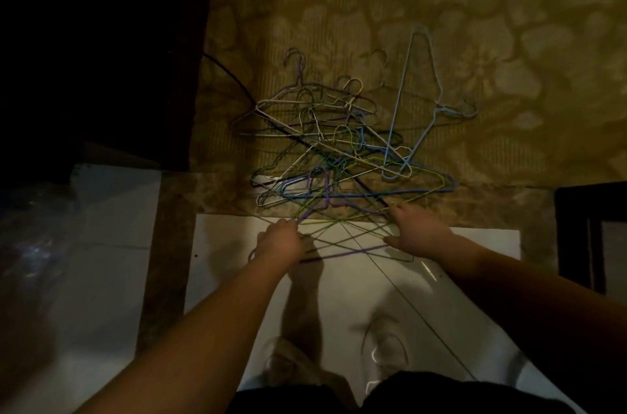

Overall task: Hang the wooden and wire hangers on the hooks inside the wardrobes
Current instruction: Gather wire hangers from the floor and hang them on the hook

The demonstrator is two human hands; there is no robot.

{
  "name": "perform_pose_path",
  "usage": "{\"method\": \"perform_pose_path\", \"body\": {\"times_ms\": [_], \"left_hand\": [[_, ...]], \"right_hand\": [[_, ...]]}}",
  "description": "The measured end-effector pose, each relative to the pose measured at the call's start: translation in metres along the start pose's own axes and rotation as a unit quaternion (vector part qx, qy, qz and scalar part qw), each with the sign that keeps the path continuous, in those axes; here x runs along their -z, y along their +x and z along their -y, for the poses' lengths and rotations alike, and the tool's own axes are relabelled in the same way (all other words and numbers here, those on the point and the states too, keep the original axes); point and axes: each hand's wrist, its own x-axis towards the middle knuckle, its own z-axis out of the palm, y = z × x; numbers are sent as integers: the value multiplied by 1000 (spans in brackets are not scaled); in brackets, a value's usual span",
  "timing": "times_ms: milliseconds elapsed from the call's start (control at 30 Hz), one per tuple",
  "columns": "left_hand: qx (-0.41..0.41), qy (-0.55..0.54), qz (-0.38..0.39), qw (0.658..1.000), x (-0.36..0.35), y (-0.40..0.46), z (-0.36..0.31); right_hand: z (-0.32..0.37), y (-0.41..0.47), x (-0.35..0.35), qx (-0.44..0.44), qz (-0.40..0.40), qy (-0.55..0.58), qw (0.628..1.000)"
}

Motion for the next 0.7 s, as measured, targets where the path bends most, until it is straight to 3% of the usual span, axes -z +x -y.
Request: {"method": "perform_pose_path", "body": {"times_ms": [367,500,700], "left_hand": [[15,-12,-8,1000,-28,62,-8],[61,-98,-18,993,-25,68,-11],[28,-101,70,992,-27,73,-5]], "right_hand": [[19,68,-43,38,-33,-18,999],[28,69,-52,37,-54,-15,998],[18,63,-56,29,-25,129,991]]}}
